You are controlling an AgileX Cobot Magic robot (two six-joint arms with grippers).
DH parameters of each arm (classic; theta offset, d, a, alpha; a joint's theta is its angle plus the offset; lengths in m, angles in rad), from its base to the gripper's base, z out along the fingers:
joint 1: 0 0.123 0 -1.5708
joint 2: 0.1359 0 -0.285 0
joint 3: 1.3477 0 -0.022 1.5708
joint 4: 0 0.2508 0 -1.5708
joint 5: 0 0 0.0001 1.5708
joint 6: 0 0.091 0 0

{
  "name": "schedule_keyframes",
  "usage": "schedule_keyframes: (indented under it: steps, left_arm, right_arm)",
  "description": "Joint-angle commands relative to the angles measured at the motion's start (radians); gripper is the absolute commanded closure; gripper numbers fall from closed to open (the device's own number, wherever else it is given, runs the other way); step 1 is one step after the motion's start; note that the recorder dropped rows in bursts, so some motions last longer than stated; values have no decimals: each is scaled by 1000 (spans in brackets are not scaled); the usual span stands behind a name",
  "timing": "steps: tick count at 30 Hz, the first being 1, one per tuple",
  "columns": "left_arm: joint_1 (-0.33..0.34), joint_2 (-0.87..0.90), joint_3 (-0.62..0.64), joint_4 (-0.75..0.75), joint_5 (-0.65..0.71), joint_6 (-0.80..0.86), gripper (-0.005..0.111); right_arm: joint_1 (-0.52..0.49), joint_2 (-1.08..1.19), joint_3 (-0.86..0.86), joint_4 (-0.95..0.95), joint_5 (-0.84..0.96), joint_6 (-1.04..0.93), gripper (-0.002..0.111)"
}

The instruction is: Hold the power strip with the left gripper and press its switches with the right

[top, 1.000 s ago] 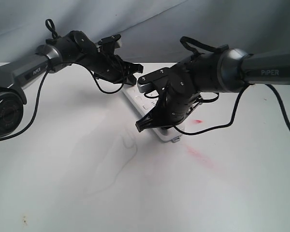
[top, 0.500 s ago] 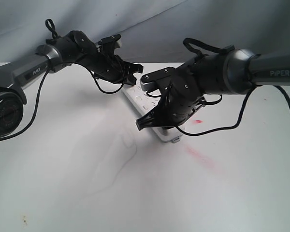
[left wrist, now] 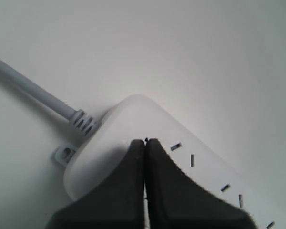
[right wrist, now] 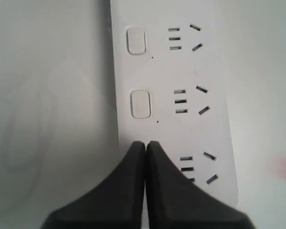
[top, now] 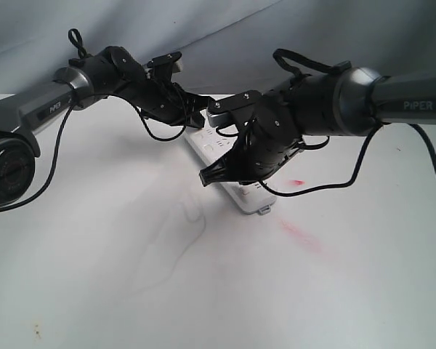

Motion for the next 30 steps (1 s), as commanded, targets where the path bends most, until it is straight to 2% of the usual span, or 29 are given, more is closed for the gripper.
schedule_keyframes:
  steps: [1,12,30]
  left_arm:
    - [-2,7,-3,9,3,-2,107]
    - [-2,7,-3,9,3,-2,107]
    - [-2,7,-3,9,3,-2,107]
  right_arm:
    - [-9,37,-4,-2,19,3,108]
    - [-9,57,2,0,34,3,108]
    - [-9,57,200,51,-84,7,108]
